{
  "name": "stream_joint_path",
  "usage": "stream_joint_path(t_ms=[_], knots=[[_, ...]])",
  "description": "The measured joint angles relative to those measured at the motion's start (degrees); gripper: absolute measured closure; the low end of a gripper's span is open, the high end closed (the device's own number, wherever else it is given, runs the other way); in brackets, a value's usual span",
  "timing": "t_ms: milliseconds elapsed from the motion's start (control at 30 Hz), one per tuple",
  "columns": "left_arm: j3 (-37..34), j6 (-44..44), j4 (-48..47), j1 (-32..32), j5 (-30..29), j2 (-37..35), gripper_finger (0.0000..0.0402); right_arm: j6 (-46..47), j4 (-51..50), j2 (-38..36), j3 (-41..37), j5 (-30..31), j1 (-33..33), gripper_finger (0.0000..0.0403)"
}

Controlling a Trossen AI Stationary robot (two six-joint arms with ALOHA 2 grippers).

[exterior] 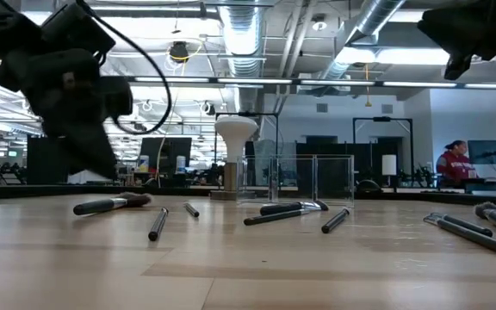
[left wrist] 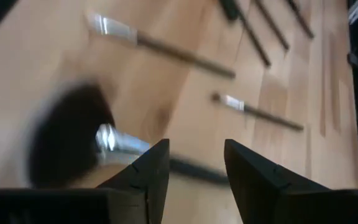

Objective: Put items in baskets/containers
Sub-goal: Put the black highlighter brush into the transparent organizer

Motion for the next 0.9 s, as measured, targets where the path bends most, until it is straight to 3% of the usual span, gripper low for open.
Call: stream_joint_path(t_ms=[100,333,567,700,900], knots=[[0.11,-2.85,-1.14,-0.69,-0.2,0.73,0.0256,-0.45,-0.01,0.01,0.0,0.02,0.0,0.0337],[0.11,-5.85,-1.16,-0.66,-10.32,4.78,0.0258,-0.43,0.0,0.01,0.0,0.02,0.0,0.0337],[0.39,-7.7,1.14,-0.7,-15.81,9.83,0.0258,-0.43,0.0,0.01,0.0,0.04,0.0,0.0337],[0.31,-4.04,1.12,0.26,-21.03,10.11,0.0258,-0.43,0.0,0.01,0.01,0.04,0.0,0.0337],[0.24,4.14,2.09,2.7,-21.86,6.53,0.0259,-0.43,0.0,0.01,0.04,0.06,0.0,0.0337]])
